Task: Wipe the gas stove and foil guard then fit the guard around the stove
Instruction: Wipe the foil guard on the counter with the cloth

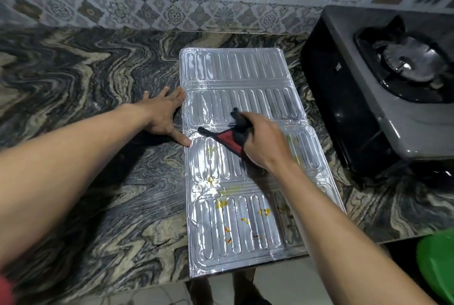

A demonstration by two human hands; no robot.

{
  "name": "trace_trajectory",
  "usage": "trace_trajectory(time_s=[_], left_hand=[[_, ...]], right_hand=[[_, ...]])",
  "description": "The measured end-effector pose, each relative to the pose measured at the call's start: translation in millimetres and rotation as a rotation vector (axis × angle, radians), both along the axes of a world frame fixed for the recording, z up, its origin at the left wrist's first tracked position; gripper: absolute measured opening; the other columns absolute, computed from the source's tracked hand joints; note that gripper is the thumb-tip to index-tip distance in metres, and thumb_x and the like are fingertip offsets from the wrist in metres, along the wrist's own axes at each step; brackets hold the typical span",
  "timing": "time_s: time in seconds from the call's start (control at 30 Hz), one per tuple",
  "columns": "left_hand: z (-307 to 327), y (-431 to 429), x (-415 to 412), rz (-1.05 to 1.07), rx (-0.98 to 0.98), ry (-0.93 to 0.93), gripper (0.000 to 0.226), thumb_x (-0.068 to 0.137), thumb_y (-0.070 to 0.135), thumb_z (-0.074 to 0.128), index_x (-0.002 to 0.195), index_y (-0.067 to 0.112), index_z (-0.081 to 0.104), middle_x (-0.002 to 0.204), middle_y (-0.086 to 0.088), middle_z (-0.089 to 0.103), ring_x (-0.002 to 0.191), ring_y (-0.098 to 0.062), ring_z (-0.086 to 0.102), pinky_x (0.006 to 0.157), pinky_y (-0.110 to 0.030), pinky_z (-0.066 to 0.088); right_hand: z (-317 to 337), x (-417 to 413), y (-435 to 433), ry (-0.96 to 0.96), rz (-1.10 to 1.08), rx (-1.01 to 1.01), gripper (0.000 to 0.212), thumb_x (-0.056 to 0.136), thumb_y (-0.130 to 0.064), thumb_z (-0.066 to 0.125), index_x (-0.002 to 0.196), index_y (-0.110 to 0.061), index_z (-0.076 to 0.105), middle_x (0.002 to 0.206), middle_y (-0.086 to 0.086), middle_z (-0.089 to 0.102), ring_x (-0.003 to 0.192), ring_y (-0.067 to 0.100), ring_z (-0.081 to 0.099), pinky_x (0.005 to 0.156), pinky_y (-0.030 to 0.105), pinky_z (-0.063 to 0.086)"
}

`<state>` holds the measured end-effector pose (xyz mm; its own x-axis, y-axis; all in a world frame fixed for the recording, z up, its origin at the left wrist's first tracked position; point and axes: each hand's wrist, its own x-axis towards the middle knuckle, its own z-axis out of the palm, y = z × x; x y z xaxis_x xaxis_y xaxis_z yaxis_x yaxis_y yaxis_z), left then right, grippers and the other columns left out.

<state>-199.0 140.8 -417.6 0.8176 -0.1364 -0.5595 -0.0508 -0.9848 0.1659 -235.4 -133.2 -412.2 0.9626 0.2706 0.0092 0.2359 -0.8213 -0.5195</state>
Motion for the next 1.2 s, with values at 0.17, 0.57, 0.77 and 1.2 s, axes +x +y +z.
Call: trace_trajectory(time_s=[0.17, 0.57, 0.77, 1.2], left_hand=[[0, 0, 1, 0.004, 0.005, 0.0, 0.158, 0.037, 0.088, 0.068, 0.154, 0.024, -0.018, 0.162, 0.009, -0.023, 0.15, -0.022, -0.019, 0.116, -0.064, -0.007], [-3, 1, 1, 0.014, -0.009, 0.002, 0.157, 0.038, 0.087, 0.069, 0.154, 0.026, -0.017, 0.161, 0.011, -0.023, 0.15, -0.022, -0.02, 0.115, -0.063, -0.008], [-1, -1, 1, 0.006, 0.011, 0.001, 0.155, 0.041, 0.086, 0.068, 0.154, 0.025, -0.019, 0.161, 0.011, -0.024, 0.15, -0.022, -0.019, 0.115, -0.062, -0.007], [-1, -4, 3, -0.001, 0.042, 0.006, 0.156, 0.038, 0.091, 0.063, 0.153, 0.025, -0.02, 0.16, 0.011, -0.025, 0.15, -0.023, -0.016, 0.115, -0.062, -0.006]], right_hand=[[-18, -11, 19, -0.018, 0.142, -0.045, 0.05, 0.092, -0.008, 0.057, 0.14, -0.019, 0.048, 0.142, 0.0, 0.051, 0.124, 0.024, 0.051, 0.105, 0.039, 0.042], [-19, -40, 2, -0.116, 0.388, -0.336, 0.052, 0.088, -0.012, 0.053, 0.139, -0.007, 0.047, 0.147, 0.011, 0.046, 0.138, 0.03, 0.037, 0.119, 0.048, 0.024], [-24, -27, -8, -0.073, 0.344, -0.351, 0.064, 0.09, -0.004, 0.042, 0.152, -0.006, 0.025, 0.16, 0.014, 0.024, 0.148, 0.026, 0.018, 0.119, 0.034, 0.002], [-2, 21, -16, -0.118, 0.349, -0.51, 0.032, 0.091, -0.004, 0.047, 0.122, 0.0, 0.057, 0.142, 0.018, 0.039, 0.12, 0.036, 0.05, 0.087, 0.046, 0.048]])
